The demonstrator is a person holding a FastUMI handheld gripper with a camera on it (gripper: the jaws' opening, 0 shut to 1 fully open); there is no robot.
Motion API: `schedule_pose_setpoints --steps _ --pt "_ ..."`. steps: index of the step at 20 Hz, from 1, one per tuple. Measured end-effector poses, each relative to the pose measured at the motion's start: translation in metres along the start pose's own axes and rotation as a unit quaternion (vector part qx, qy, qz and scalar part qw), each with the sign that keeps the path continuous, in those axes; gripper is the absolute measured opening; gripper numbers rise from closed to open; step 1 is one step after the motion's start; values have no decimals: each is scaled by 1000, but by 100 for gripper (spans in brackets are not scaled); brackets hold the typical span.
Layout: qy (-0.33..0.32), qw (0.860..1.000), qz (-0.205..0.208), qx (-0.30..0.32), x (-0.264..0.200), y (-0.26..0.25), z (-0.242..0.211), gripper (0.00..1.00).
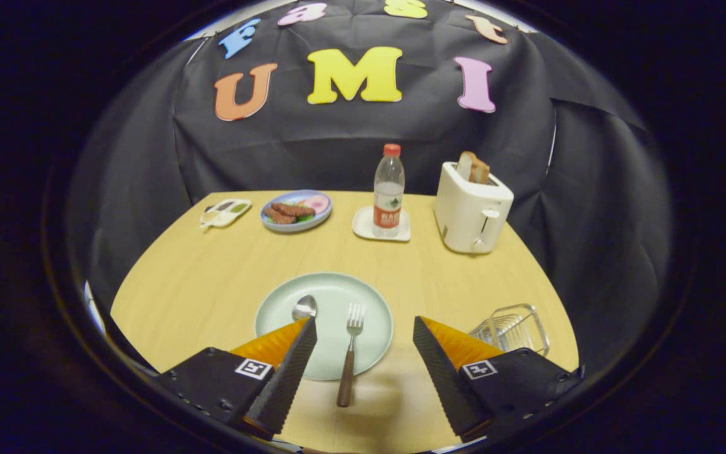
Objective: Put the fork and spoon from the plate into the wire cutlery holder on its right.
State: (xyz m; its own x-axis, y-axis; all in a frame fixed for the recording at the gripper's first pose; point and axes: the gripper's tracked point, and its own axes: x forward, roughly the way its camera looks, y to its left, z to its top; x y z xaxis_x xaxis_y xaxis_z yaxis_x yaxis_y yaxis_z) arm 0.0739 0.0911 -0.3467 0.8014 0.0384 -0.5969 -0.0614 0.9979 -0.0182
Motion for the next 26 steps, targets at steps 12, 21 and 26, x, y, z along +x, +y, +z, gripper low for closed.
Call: schedule_pose_setpoints --steps 12,21,26 --pt "97 994 -20 37 63 9 -68 38" --pt "107 994 -31 7 61 8 -76 7" --pt "95 995 -13 -3 35 4 -66 7"
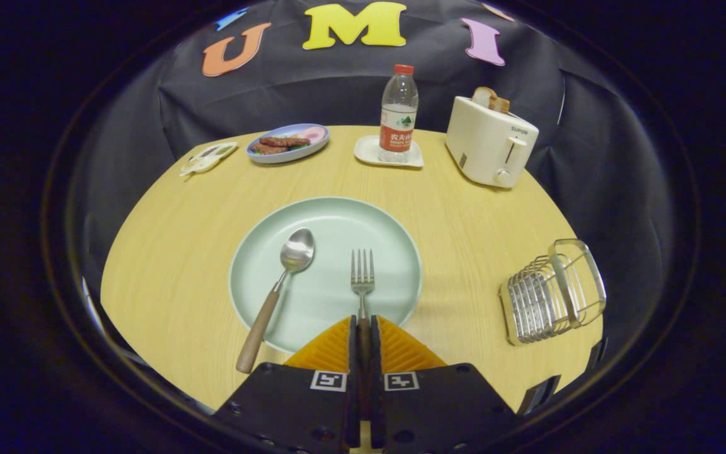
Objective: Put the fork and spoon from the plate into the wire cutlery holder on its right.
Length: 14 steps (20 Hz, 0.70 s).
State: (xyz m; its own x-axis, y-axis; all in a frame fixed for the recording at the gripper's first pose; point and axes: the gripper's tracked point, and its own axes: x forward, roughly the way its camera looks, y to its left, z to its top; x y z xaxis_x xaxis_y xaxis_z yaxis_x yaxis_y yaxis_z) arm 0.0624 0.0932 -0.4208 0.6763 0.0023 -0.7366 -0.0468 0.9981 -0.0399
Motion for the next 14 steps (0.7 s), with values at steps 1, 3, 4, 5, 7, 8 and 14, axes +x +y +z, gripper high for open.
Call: schedule_pose_setpoints --steps 1,3,4,5,7,8,14 --pt "-5 1000 4 -3 -7 -3 2 7" --pt "-14 1000 1 -11 -19 -10 6 1" --pt "-15 1000 6 -10 -23 -11 7 1" --pt "-17 1000 13 -7 -29 -12 8 1" --pt "-20 1000 13 -3 -41 -21 10 1" --pt "-24 1000 17 0 -49 -24 12 1" --pt "-50 999 22 -7 -96 -70 20 1"
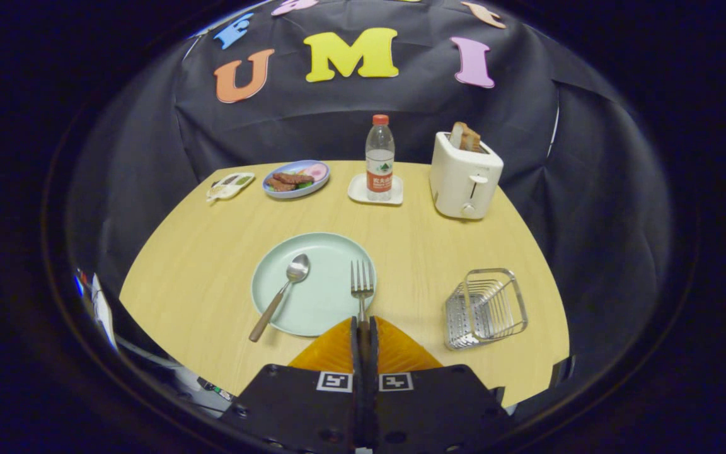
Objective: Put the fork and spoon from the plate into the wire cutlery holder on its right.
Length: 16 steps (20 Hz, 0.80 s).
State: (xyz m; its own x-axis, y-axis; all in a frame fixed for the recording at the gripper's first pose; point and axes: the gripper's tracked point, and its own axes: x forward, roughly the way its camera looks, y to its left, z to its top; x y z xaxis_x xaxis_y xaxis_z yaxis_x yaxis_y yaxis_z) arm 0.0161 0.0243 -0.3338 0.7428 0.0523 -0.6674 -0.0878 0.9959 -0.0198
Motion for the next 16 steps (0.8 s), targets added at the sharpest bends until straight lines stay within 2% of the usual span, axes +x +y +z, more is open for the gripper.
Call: schedule_pose_setpoints --steps 8,16 --pt "-18 1000 -18 14 -35 -88 10 1" --pt "70 996 -28 39 -12 -134 -10 2"
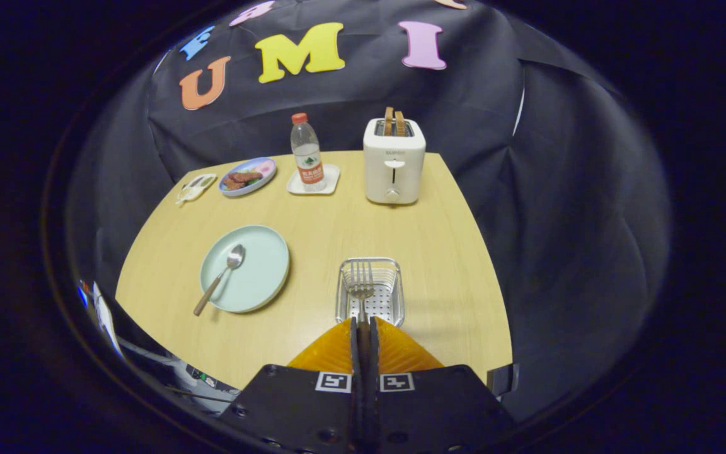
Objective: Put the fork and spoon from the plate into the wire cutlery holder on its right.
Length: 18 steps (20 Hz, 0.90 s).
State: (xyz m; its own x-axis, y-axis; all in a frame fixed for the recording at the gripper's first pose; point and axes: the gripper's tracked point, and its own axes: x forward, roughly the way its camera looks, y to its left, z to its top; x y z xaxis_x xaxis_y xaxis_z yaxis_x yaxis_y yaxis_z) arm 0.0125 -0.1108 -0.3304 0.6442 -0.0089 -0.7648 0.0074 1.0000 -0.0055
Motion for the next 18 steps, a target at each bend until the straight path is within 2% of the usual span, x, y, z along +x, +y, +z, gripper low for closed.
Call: schedule_pose_setpoints --steps 3,5,7,10,11,14,15,18 --pt "42 999 21 21 6 5 -5 2" --pt "57 998 18 19 9 4 -5 5" --pt "57 998 3 13 14 -1 0 8" --pt "36 999 9 3 12 4 16 8" --pt "31 999 10 -1 10 6 17 15" --pt "14 1000 14 -13 5 19 25 27" --pt "3 1000 12 -14 5 22 28 36" --pt "-21 999 24 -20 3 44 33 49"
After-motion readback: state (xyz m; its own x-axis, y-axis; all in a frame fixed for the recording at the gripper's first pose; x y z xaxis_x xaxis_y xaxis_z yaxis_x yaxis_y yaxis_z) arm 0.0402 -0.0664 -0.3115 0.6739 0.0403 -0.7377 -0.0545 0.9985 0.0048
